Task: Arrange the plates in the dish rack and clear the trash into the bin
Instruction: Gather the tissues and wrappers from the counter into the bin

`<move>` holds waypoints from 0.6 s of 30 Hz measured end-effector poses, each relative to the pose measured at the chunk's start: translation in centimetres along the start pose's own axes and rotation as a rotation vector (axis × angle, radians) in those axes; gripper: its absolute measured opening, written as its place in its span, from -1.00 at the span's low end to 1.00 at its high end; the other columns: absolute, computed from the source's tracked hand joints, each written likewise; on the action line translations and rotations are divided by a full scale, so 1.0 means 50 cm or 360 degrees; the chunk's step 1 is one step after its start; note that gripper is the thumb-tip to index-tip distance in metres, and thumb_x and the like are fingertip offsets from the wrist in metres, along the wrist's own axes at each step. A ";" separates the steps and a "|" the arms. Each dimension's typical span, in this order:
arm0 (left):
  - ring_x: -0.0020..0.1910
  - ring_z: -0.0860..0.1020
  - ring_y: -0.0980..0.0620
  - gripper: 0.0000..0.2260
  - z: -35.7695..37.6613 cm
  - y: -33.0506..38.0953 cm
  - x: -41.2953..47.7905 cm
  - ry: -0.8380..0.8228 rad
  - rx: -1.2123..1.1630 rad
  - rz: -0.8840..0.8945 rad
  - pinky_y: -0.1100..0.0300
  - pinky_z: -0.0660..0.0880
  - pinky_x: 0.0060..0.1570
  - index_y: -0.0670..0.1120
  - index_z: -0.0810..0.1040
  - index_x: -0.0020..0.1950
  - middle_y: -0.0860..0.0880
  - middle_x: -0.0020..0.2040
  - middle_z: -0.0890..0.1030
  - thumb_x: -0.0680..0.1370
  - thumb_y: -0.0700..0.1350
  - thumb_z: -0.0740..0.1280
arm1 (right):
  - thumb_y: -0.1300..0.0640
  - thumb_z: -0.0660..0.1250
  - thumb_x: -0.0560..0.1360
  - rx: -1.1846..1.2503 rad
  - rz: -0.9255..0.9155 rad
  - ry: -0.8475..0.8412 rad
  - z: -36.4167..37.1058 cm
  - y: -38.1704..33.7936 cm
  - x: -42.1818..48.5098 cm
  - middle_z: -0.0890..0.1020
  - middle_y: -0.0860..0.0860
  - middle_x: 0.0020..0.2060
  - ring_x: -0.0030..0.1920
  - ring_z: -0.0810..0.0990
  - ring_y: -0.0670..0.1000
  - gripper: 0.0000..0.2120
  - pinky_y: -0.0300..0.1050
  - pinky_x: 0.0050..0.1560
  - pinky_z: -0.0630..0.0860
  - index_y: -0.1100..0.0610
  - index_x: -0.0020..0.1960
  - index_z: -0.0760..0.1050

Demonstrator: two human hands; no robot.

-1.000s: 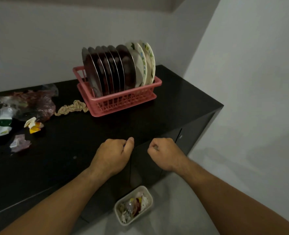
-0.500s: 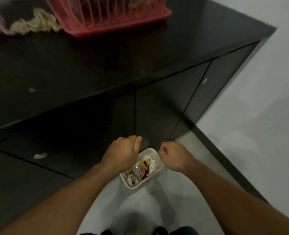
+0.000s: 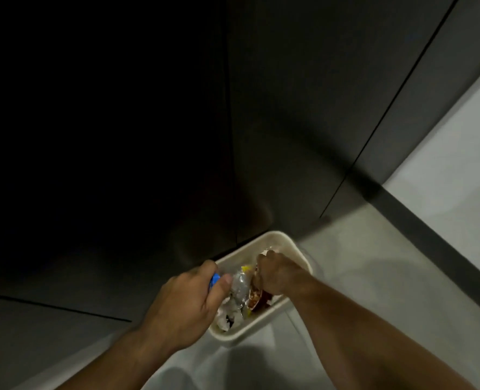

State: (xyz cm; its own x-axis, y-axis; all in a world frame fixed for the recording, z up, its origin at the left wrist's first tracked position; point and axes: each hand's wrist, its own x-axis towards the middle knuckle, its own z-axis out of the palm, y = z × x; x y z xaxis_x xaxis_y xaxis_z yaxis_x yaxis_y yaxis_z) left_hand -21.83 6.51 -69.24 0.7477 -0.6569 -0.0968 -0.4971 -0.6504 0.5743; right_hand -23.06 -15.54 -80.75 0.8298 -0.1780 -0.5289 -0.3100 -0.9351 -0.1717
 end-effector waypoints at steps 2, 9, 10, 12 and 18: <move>-0.29 0.49 0.14 -0.73 0.021 -0.010 0.000 -0.0028 -0.0123 -0.0035 0.26 0.39 -0.37 0.13 0.36 -0.12 0.10 -0.27 0.49 0.56 0.28 0.05 | -0.19 0.26 0.53 -0.0128 0.0019 0.0049 0.037 -0.002 0.028 0.45 0.22 0.36 0.31 0.47 0.19 -0.40 0.09 0.30 0.42 0.18 0.41 0.36; 0.01 0.36 0.14 -0.64 0.067 -0.005 0.025 -0.0383 0.0049 -0.0266 0.18 0.40 0.04 0.19 0.18 0.29 0.11 0.17 0.35 0.54 0.00 0.21 | -0.46 0.25 0.34 -0.0042 -0.0086 -0.0328 0.028 0.008 0.023 -0.04 0.14 0.59 0.56 -0.02 0.25 0.00 0.18 0.50 0.07 -0.04 0.60 -0.04; 0.06 0.30 0.12 -0.50 0.078 -0.004 0.041 -0.0424 0.0128 -0.0281 0.17 0.33 0.11 0.19 0.09 0.40 0.10 0.25 0.31 0.54 -0.02 0.24 | -0.45 0.32 0.28 -0.0039 -0.0119 -0.0414 0.013 0.013 0.015 -0.04 0.12 0.59 0.56 0.01 0.23 0.04 0.14 0.51 0.10 -0.07 0.60 -0.02; 0.13 0.28 0.07 -0.35 0.103 0.000 0.078 -0.0479 0.0221 -0.0290 0.13 0.26 0.19 0.14 -0.02 0.48 0.04 0.34 0.32 0.54 -0.07 0.29 | -0.37 0.45 0.18 0.0020 -0.0125 -0.0507 -0.021 0.030 -0.004 -0.03 0.07 0.59 0.52 0.13 0.16 0.16 0.02 0.48 0.22 -0.03 0.60 -0.02; 0.06 0.55 0.00 -0.77 0.198 0.000 0.141 -0.0455 -0.0099 -0.0340 -0.01 0.52 0.13 0.10 0.35 0.19 0.01 0.12 0.56 0.56 0.03 0.26 | -0.08 0.53 0.30 0.0270 -0.0193 -0.0308 -0.116 0.072 -0.094 0.38 -0.03 0.33 0.22 0.47 0.01 0.00 -0.14 0.20 0.49 0.06 0.56 0.04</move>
State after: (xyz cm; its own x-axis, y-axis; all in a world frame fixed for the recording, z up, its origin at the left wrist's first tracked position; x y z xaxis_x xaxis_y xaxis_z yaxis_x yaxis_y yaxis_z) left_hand -20.92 -1.87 -77.96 0.6740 -0.5947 -0.4383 -0.3089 -0.7658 0.5641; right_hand -25.38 -19.85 -74.04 0.7666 0.0095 -0.6421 -0.3004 -0.8784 -0.3717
